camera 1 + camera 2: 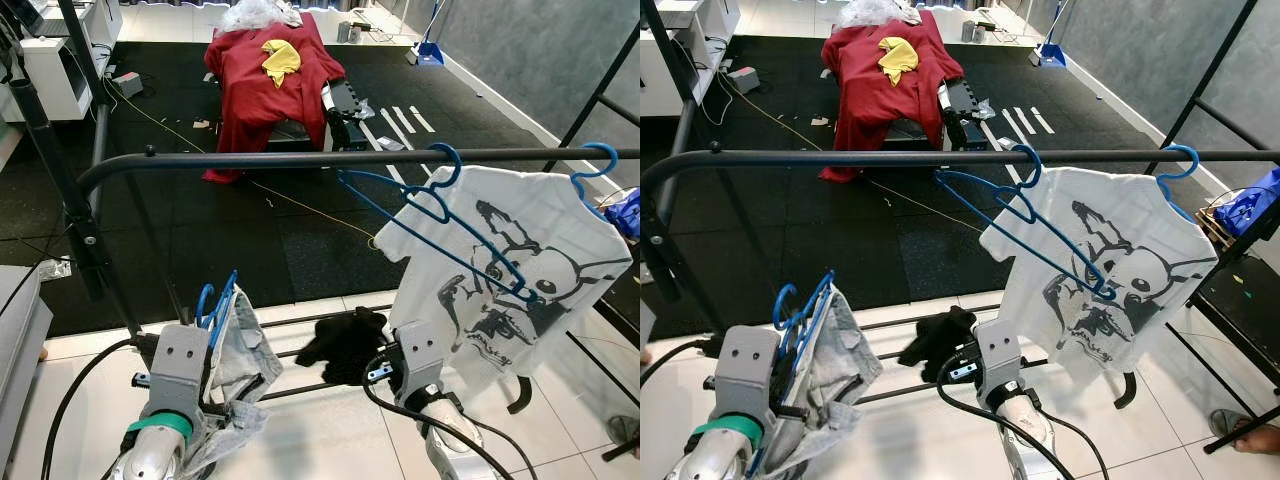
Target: Hang hanger
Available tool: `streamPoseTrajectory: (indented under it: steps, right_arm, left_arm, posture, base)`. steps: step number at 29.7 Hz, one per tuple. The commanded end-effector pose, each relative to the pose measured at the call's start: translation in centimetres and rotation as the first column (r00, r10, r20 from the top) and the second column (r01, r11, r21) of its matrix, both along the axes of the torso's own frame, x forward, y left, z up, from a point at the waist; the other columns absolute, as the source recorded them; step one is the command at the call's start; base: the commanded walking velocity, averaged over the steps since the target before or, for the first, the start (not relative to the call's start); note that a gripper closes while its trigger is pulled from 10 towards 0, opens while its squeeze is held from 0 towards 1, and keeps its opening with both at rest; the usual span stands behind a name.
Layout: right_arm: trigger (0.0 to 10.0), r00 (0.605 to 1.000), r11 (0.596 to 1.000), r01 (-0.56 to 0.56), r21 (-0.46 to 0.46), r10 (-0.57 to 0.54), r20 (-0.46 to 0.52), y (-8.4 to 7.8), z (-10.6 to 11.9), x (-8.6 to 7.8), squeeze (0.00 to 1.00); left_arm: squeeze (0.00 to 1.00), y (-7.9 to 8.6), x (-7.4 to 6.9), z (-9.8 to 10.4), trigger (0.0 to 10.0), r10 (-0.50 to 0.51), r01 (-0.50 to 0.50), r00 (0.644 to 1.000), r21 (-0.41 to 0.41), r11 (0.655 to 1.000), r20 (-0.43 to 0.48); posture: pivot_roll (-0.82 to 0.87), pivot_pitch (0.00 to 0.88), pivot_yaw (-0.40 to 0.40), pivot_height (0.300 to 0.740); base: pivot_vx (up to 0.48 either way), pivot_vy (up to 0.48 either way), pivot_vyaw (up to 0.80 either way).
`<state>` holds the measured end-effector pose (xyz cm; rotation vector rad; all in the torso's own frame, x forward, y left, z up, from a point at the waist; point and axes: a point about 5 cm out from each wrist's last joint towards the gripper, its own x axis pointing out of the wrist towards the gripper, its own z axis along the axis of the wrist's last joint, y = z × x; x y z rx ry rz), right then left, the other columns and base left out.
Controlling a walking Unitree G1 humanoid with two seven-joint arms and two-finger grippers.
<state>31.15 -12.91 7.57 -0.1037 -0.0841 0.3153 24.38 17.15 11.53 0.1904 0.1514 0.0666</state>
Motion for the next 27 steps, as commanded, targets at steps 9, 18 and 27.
streamPoseTrajectory:
  steps: [9,18,27]
  right_arm:
    - [10.0,0.998,0.999,0.02,0.04,-0.017,-0.057,-0.14,-0.95,-0.49,0.0]
    - [10.0,0.998,0.999,0.014,0.037,-0.011,-0.059,-0.03,-0.94,-0.5,0.0]
    - [10.0,0.998,0.999,0.01,0.04,-0.007,-0.063,0.17,-0.92,-0.49,0.0]
  left_arm:
    - [0.0,-0.48,0.1,-0.24,10.0,-0.004,0.004,1.0,-0.055,0.998,0.006]
    - [0.0,-0.8,0.18,-0.34,10.0,-0.007,0.006,1.0,-0.096,0.995,-0.01]
    - [0.0,-0.4,0.4,-0.8,10.0,0.02,-0.021,1.0,-0.088,0.996,-0.017]
  posture:
    - [0.06,0.113,-0.028,0.74]
    - [0.06,0.115,-0.032,0.74]
    - [0.07,0.116,-0.029,0.74]
  base:
    - [0.0,0.0,-0.67]
    - [0.0,0.0,-0.8]
    - [0.0,0.0,-0.8]
